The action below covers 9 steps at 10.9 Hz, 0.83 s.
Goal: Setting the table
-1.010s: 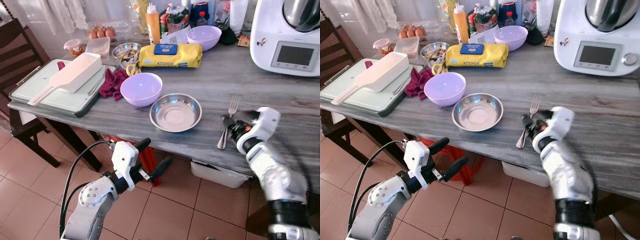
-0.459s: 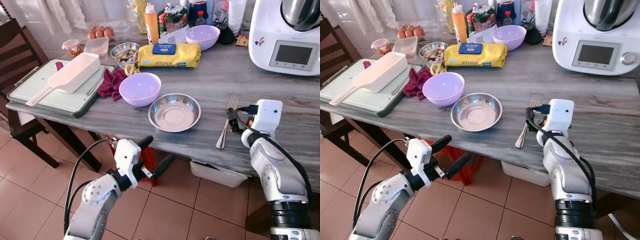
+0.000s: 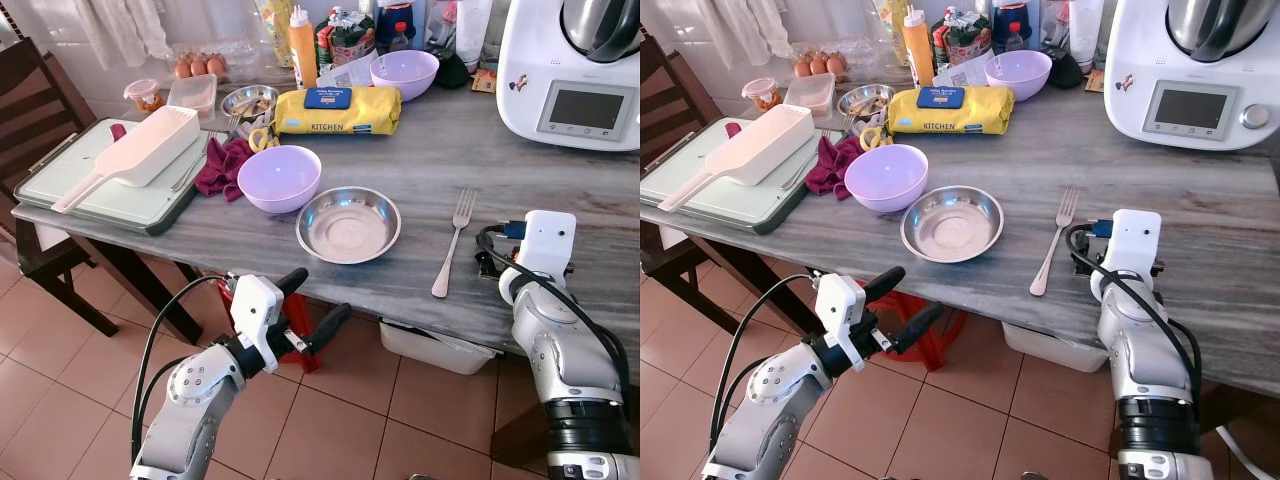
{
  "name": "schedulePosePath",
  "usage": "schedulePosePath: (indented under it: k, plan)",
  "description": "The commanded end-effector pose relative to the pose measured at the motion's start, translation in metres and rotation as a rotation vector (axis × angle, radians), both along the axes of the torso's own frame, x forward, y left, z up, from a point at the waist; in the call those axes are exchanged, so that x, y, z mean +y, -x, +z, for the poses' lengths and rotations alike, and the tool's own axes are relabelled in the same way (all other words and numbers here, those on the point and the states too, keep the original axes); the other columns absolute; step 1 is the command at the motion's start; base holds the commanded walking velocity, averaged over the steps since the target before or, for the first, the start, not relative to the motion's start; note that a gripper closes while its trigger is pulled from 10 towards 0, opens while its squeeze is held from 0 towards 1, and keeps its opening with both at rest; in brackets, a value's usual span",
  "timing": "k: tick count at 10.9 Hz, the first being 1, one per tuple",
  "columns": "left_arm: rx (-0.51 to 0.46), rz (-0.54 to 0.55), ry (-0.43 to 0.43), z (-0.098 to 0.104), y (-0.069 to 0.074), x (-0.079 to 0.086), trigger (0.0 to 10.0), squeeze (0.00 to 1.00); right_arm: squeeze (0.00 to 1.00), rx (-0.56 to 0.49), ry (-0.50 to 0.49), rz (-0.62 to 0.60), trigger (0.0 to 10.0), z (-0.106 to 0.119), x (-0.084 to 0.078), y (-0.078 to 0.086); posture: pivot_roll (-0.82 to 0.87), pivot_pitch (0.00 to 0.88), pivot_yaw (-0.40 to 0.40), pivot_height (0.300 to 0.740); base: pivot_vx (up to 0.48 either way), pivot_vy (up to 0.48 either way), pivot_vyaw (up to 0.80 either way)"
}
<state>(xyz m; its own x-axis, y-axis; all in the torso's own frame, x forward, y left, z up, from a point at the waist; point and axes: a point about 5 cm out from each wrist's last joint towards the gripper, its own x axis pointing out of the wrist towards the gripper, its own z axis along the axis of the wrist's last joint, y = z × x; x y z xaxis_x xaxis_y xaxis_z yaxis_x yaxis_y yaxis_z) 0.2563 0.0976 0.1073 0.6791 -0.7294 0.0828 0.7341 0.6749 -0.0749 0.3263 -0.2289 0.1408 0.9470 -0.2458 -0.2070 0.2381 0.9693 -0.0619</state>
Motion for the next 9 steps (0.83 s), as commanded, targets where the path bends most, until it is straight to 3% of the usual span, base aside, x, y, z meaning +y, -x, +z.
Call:
schedulePosePath:
  k: [1, 7, 9]
  plan:
    - [0.006, 0.015, -0.017, -0.003, -0.001, 0.004, 10.0, 0.0, 0.27, 0.003, -0.015, 0.003, 10.0, -0.001, 0.002, -0.003, -0.12, 0.111, 0.129, 0.74, 0.0, 0.0, 0.0]
    - [0.012, -0.081, -0.008, -0.002, 0.004, 0.005, 10.0, 0.0, 0.27, 0.036, 0.043, 0.04, 10.0, -0.004, 0.002, -0.023, -0.1, 0.112, 0.125, 0.74, 0.0, 0.0, 0.0]
    - [0.016, -0.092, -0.004, -0.003, 0.005, 0.004, 10.0, 0.0, 0.27, 0.037, 0.022, 0.097, 10.0, -0.006, 0.014, -0.03, -0.1, 0.111, 0.127, 0.74, 0.0, 0.0, 0.0]
